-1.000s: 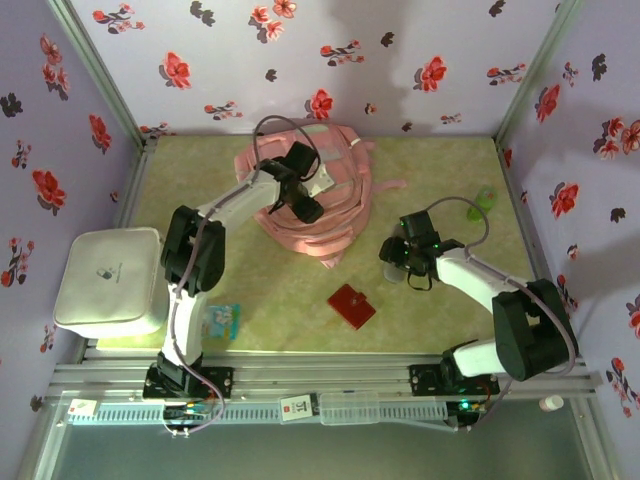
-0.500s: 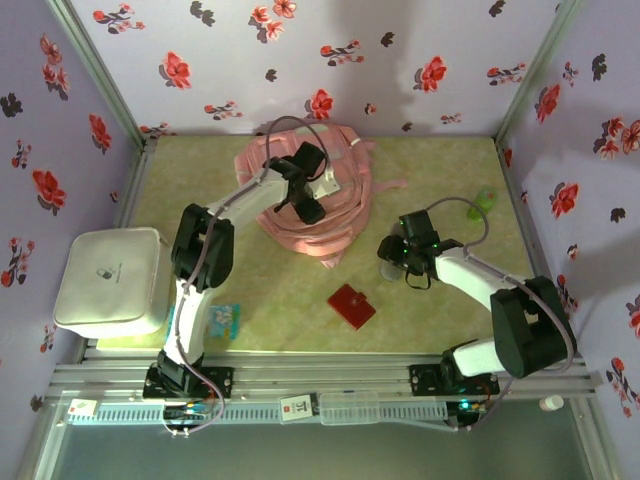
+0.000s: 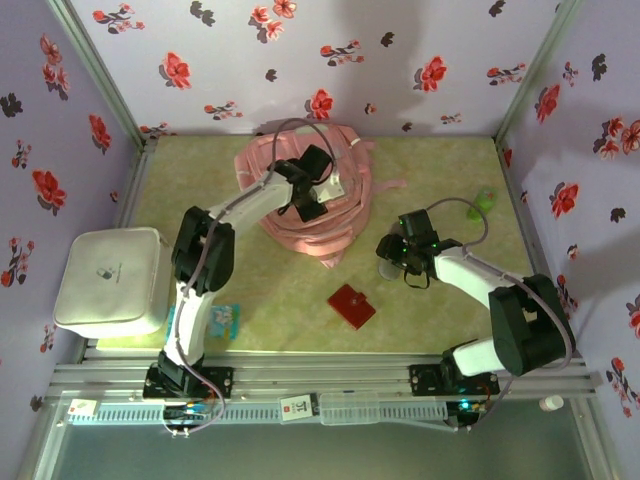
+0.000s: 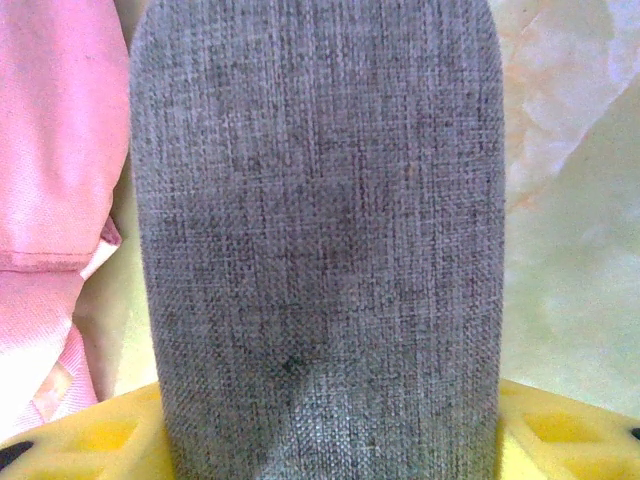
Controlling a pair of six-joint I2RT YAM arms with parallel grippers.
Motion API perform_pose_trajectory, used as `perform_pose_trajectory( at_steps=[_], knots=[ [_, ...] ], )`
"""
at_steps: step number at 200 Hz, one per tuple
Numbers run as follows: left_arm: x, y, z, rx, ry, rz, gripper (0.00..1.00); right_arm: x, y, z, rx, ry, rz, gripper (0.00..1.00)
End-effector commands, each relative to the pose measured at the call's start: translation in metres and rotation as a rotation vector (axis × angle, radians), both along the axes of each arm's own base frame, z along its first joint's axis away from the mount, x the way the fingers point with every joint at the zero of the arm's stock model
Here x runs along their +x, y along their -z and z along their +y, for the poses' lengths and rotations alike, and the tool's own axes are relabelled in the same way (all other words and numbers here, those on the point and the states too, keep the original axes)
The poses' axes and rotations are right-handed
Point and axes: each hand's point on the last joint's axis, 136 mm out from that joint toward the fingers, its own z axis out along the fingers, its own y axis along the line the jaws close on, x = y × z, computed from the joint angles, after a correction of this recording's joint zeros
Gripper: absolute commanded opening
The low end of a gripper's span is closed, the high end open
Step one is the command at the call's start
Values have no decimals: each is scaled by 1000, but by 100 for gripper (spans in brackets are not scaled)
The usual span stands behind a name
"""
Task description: Pack books, pencil case, and school supplies into a backpack
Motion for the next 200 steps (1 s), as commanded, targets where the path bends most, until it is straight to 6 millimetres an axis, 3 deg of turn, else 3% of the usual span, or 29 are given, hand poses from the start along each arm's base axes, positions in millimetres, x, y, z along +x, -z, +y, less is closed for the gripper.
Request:
perform_pose_trajectory(
  at_steps=[1,55,87,117,144,168,200],
  knots=[
    [12,-62,-7,-138,-33,-146,0,12,-15,-3,14,37,-58,60],
    [0,-122,-15,-334,-70,-200,0,19,-33,7,71,22,-110,61],
    [-4,-175,-18,-501,-153,-249,0,26,-58,14,107,-13,-194,61],
    [-11,-212,-24,-614,-179,-291,0,33,-90,22,161,-40,-290,62],
    [-13,-228,-26,-680,-210,-297,0,43,-119,44,283,-83,-340,62],
    [-12,-236,-31,-721,-234,-290,0,60,-132,65,397,-85,-338,62],
    [1,-243,-32,-759,-328,-281,0,97,-124,89,503,-28,-267,60]
  ],
)
